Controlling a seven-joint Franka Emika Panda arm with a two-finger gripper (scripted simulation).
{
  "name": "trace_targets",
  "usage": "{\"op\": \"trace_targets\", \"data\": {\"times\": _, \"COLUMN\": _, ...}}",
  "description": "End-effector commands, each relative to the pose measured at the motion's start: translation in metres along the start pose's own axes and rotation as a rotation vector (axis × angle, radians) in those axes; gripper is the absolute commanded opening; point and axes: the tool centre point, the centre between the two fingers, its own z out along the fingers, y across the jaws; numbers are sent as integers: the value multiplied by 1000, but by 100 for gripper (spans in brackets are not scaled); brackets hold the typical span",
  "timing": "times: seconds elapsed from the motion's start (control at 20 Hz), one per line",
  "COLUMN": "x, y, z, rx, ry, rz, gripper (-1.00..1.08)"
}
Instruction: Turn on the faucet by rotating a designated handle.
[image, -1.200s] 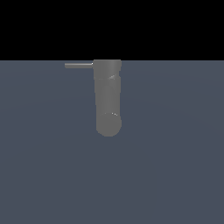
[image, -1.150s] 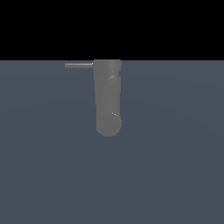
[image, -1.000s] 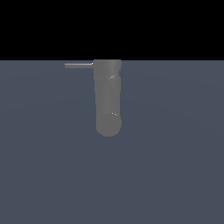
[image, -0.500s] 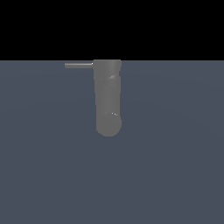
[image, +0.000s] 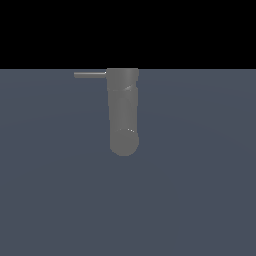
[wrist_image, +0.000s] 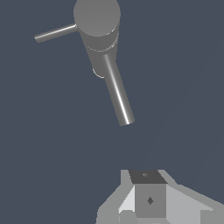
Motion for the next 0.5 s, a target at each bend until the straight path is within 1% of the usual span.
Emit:
{"op": "trace_targets", "data": {"times": 0.0, "x": 4, "y": -13, "z": 8, "rx": 1, "ry": -1, "rz": 51, "gripper": -100}}
{"op": "trace_targets", "data": {"times": 0.45, "x": 24, "y": -57, "z": 34, "rx": 5, "ry": -4, "rz": 235, "gripper": -100}}
